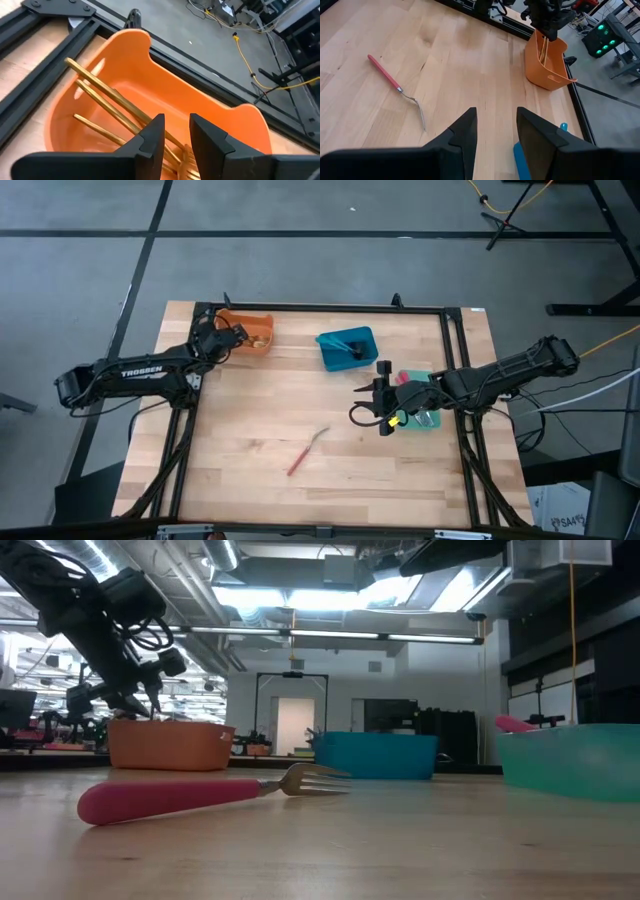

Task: Sort silverware by color (type)
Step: Put the pink fork into the green bin

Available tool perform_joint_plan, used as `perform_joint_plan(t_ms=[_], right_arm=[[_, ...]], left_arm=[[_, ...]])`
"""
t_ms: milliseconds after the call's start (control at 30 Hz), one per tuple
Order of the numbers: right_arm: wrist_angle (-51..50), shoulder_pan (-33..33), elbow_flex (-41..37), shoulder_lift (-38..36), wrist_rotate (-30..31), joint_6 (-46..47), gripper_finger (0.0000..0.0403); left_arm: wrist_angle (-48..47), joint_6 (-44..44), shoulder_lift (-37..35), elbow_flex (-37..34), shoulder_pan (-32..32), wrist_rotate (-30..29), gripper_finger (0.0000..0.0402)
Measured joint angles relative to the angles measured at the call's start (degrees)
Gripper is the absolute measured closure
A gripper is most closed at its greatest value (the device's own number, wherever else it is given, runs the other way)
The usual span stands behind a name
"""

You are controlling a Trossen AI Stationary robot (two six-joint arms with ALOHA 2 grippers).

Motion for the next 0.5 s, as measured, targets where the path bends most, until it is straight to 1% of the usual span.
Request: perform_joint_plan(t_ms=[100,233,367,433,500], right_arm=[[0.0,0.0,0.0,0.0,0.0,0.0,0.0275],[0.0,0.0,0.0,0.0,-1.5,0.0,0.0275],[0.2,0.0,0.0,0.3,-4.9,0.0,0.0275],[0.8,0.0,0.0,1.1,-6.5,0.0,0.0275],[2.2,0.0,0.0,2.1,-6.7,0.0,0.0275]], left_arm=[[0.0,0.3,-0.3,0.0,-1.3,0.2,0.0318],[2.1,4.2,-1.9,0.0,-3.5,0.2,0.0318],[7.9,10.4,-4.4,0.0,-6.3,1.1,0.0317],[12.1,14.6,-5.6,0.0,-7.8,2.9,0.0317],[16.4,18.9,-6.6,0.0,-9.5,5.9,0.0317]])
